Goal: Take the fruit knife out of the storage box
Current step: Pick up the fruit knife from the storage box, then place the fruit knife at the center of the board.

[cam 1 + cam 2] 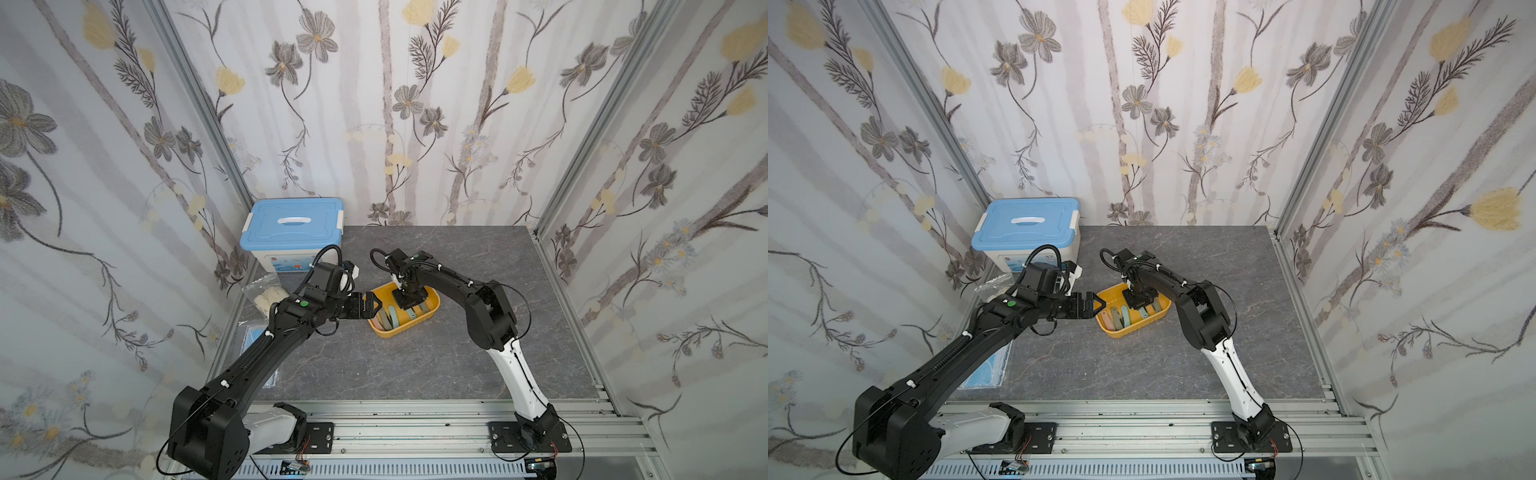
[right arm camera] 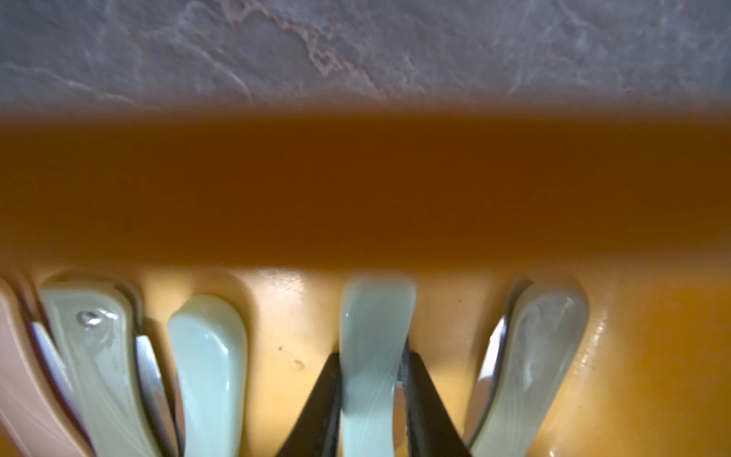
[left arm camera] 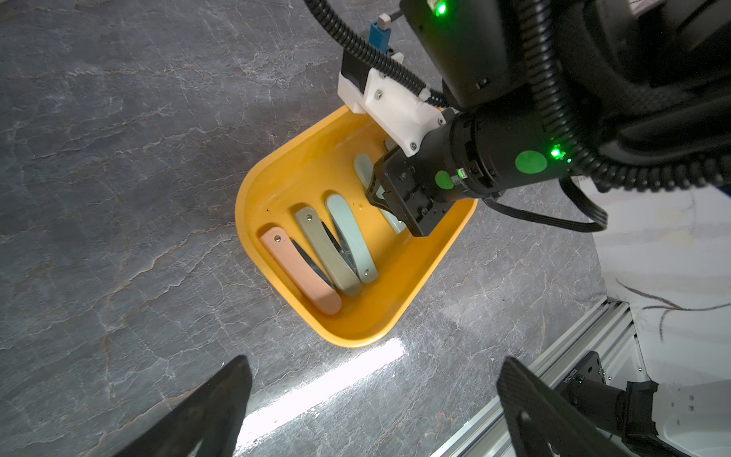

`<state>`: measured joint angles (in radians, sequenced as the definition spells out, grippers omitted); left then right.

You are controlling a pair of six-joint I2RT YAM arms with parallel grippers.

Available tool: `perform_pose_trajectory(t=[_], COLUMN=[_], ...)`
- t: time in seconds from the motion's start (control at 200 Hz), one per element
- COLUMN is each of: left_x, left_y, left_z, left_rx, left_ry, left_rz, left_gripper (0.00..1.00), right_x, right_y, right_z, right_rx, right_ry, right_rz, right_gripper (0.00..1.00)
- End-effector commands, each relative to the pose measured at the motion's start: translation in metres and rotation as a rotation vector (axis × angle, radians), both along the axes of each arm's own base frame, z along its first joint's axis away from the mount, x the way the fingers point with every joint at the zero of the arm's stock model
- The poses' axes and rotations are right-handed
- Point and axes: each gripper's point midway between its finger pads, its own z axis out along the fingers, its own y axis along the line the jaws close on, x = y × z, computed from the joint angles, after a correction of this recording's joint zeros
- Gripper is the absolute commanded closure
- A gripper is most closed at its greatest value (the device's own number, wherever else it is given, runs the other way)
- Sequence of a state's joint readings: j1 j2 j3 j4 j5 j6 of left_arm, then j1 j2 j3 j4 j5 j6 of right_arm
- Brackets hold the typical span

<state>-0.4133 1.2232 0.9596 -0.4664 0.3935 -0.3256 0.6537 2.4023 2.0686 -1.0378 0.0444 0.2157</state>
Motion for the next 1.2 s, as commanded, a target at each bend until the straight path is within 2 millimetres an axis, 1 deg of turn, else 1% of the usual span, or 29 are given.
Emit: perform_pose_trajectory(t=[0.0,0.25,0.325,0.345,0.415,0.58,0.664,0.724,0.804,0.959,1.094,1.194], left_x=[0.003,0.009,0.011,0.013,0.016,0.022,0.026,0.029,0.034,0.051,0.07,0.081], left_y=[-0.003,-0.007,-0.008,-0.009,-0.011,-0.017,-0.022,-0.028,-0.041,-0.072,-0.099,-0.122], left_z=[0.002,0.001,0.005,-0.002,-0.003,-0.006,-0.01,-0.013,-0.012,-0.008,-0.011,-0.013], left_rx=[-0.015,-0.022,-0.029,-0.022,-0.028,-0.045,-0.051,-0.047,-0.035,-0.019,-0.006,-0.005], left_ry=[-0.017,-0.017,-0.028,-0.01,-0.006,0.0,0.007,0.014,0.011,0.005,0.016,0.019], left_rz=[-0.006,-0.011,-0.013,-0.013,-0.018,-0.022,-0.029,-0.039,-0.071,-0.125,-0.151,-0.173], left_gripper=[0.0,0.0,0.0,0.0,0.0,0.0,0.0,0.0,0.0,0.0,0.0,0.0], right_x=[-0.005,0.007,0.009,0.01,0.012,0.017,0.021,0.025,0.03,0.044,0.051,0.052], right_y=[-0.002,0.001,0.002,0.001,0.001,-0.007,-0.014,-0.022,-0.035,-0.071,-0.109,-0.137], right_z=[0.01,0.036,0.043,0.044,0.051,0.062,0.07,0.078,0.086,0.103,0.105,0.099], right_rx=[0.001,0.043,0.053,0.052,0.059,0.067,0.069,0.076,0.078,0.064,0.044,0.046], right_ry=[0.014,-0.034,-0.045,-0.048,-0.061,-0.079,-0.092,-0.099,-0.11,-0.142,-0.136,-0.104], right_rz=[-0.001,-0.006,-0.005,-0.005,-0.007,-0.024,-0.046,-0.07,-0.099,-0.17,-0.245,-0.312], right_gripper=[1.0,1.0,1.0,1.0,1.0,1.0,1.0,1.0,1.0,1.0,1.0,1.0])
